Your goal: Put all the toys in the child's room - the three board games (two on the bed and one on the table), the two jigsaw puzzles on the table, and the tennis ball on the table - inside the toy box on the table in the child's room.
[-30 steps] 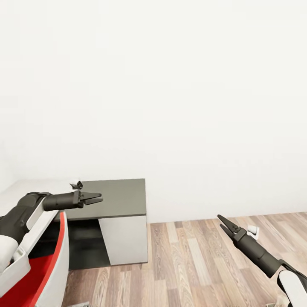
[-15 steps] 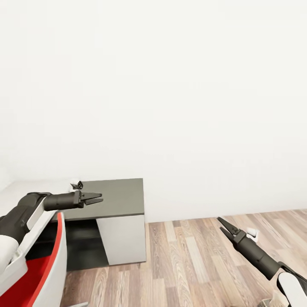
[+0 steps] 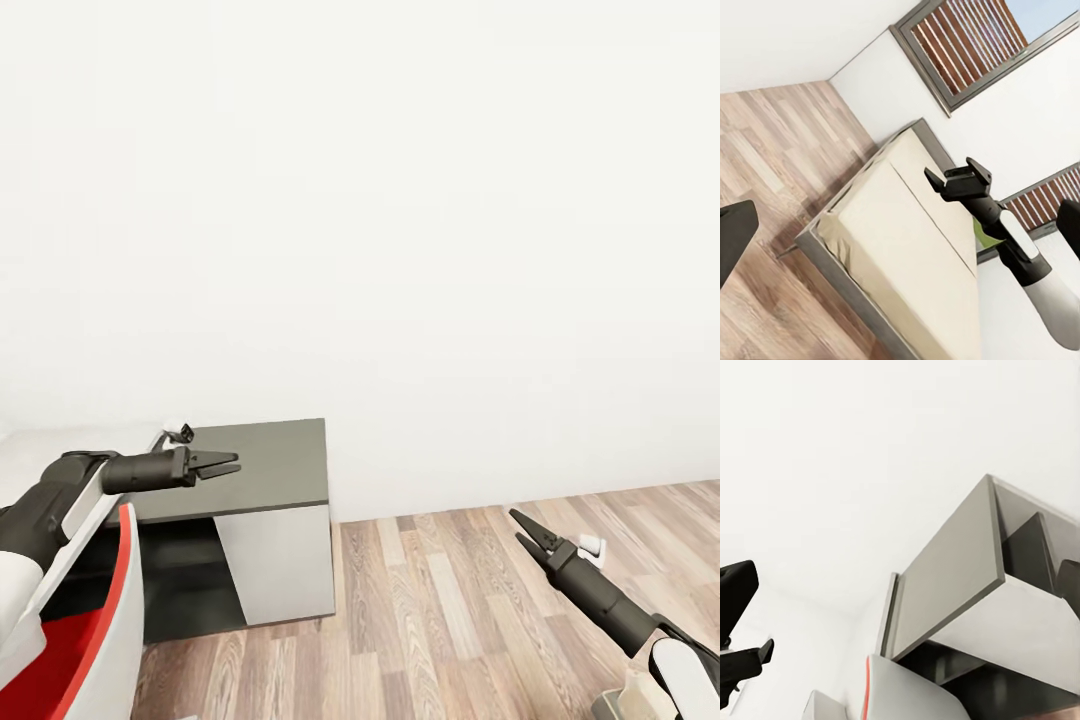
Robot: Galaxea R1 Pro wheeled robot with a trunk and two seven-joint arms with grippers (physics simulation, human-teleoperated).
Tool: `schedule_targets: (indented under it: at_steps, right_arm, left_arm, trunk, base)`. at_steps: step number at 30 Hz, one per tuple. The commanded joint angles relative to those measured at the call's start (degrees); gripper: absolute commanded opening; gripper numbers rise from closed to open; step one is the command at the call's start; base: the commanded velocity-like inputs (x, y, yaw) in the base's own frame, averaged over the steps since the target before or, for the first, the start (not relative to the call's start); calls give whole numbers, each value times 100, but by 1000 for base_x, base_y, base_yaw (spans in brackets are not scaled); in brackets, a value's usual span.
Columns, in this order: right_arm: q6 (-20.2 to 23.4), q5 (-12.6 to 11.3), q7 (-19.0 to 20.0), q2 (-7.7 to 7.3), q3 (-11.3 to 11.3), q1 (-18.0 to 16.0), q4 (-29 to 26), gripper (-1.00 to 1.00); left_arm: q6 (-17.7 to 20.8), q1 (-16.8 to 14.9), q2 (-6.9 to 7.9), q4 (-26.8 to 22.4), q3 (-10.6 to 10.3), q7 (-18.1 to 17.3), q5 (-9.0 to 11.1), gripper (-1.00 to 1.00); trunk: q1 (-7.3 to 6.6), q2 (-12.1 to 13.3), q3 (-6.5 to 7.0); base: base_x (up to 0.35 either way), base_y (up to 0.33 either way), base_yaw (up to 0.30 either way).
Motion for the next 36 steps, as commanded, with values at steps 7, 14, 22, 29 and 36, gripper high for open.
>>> schedule_targets:
  at_steps: [7, 14, 22, 29, 36]
  right_arm:
    - [43, -28, 2, 0, 8, -6, 0, 100]
    - [41, -23, 2, 0, 17, -6, 0, 100]
    - [40, -22, 2, 0, 17, -6, 0, 100]
    - [40, -26, 2, 0, -10, -6, 0, 100]
    - [-67, -12, -84, -25, 19, -25, 106, 100]
  left_arm:
    - [62, -7, 4, 1, -35, -2, 26, 100]
    - [62, -7, 4, 1, -41, 5, 26, 100]
    - [62, -7, 4, 1, -44, 8, 26, 100]
    - [62, -7, 4, 1, -48, 71, 18, 100]
    - [101, -7, -250, 9, -57, 1295, -34, 100]
  trunk:
    - [4, -13, -14]
    - [4, -13, -14]
    - [4, -13, -14]
    - [4, -13, -14]
    - [4, -13, -14]
  base:
    - [0, -235, -1]
    - [-27, -282, 39]
    - [-194, -217, 121]
    - [-37, -62, 134]
    - [-3, -6, 13]
